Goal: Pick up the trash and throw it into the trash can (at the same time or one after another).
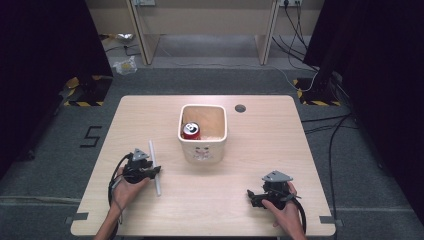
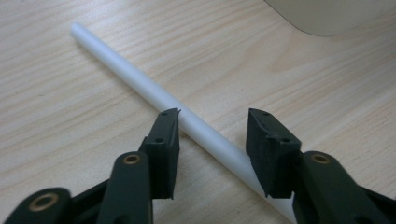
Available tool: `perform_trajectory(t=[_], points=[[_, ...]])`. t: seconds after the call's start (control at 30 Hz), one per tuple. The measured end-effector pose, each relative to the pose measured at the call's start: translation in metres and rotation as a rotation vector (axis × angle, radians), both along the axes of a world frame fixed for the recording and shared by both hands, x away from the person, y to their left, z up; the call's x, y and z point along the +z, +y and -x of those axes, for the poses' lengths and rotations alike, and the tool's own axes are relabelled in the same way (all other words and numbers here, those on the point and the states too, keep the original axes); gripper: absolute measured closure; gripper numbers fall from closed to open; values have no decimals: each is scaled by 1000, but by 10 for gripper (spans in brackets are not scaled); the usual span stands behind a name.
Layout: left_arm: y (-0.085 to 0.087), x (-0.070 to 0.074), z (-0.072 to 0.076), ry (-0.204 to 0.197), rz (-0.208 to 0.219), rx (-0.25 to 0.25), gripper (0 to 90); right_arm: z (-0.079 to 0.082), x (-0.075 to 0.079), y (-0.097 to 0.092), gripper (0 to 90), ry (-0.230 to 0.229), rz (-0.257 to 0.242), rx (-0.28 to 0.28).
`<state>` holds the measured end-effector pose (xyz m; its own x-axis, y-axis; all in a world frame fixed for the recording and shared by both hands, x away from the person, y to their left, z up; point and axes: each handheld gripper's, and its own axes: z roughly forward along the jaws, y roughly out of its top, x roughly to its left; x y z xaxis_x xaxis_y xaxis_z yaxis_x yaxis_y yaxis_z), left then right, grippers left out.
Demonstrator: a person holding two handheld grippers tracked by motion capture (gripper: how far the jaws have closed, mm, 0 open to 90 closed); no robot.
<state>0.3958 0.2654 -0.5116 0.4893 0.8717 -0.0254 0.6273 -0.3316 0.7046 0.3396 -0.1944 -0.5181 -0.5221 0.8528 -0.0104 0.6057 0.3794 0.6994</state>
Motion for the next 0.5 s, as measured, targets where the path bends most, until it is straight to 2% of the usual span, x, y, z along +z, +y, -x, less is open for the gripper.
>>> perform_trajectory(t=[0.13, 0.3, 0.4, 0.5], points=[[2, 1, 0, 2, -6, -17, 660, 0, 0, 0, 19, 0, 0, 0], [1, 2, 1, 4, -12, -30, 719, 0, 0, 0, 19, 0, 0, 0], [1, 2, 1, 8, -12, -31, 725, 0, 0, 0, 19, 0, 0, 0], [3, 2, -1, 12, -9, -20, 674, 0, 0, 0, 19, 0, 0, 0]])
